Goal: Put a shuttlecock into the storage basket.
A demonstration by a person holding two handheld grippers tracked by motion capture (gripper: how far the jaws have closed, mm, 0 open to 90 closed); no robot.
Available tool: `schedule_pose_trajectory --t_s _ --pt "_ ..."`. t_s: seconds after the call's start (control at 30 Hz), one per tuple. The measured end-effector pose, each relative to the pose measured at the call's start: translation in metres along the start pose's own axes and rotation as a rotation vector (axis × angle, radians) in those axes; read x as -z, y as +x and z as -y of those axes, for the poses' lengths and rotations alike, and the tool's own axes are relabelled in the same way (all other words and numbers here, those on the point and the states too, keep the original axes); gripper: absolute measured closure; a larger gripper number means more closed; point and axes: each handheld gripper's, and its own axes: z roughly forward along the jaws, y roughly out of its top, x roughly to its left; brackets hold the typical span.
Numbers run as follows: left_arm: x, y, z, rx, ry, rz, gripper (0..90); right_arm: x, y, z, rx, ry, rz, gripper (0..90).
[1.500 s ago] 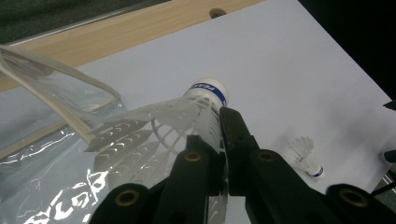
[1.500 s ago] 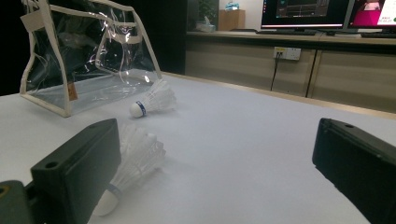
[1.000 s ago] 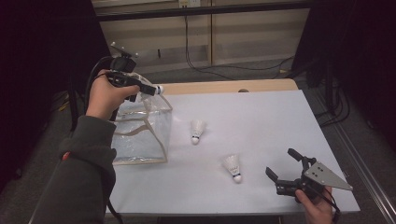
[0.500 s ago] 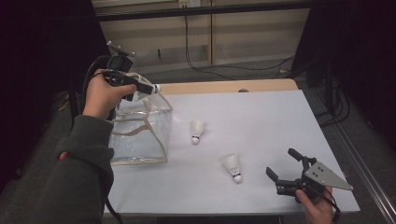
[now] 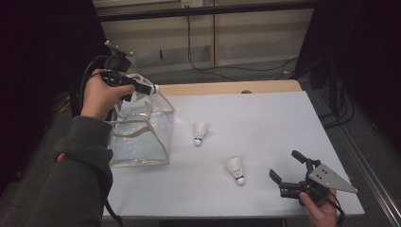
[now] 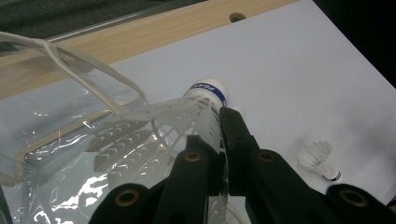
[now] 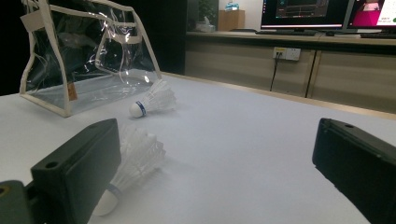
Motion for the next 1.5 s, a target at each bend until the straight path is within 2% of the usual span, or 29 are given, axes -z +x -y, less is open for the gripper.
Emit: schedule_pose_trajectory --t_s 0.6,0.7,1.1,1.27,1.5 --pt "0.007 0.01 0.003 0.011 -0.003 -0.026 88.7 0.0 0.0 0.0 -0.003 0.005 0.001 1.2" --pt "0.007 0.011 0.003 0.025 -0.015 -0.029 88.6 0.0 0.0 0.0 -0.002 0.003 0.001 1.3" --pt "0.009 0.017 0.004 0.017 -0.01 -0.057 88.5 0.0 0.0 0.0 -0.004 0.003 0.001 1.3" --pt "0.009 0.019 0.004 0.032 -0.017 -0.066 88.6 0.0 0.0 0.0 0.0 0.0 0.003 1.3" --pt "0.01 0.024 0.004 0.032 -0.014 -0.072 88.7 0.0 0.0 0.0 0.001 0.001 0.003 1.3"
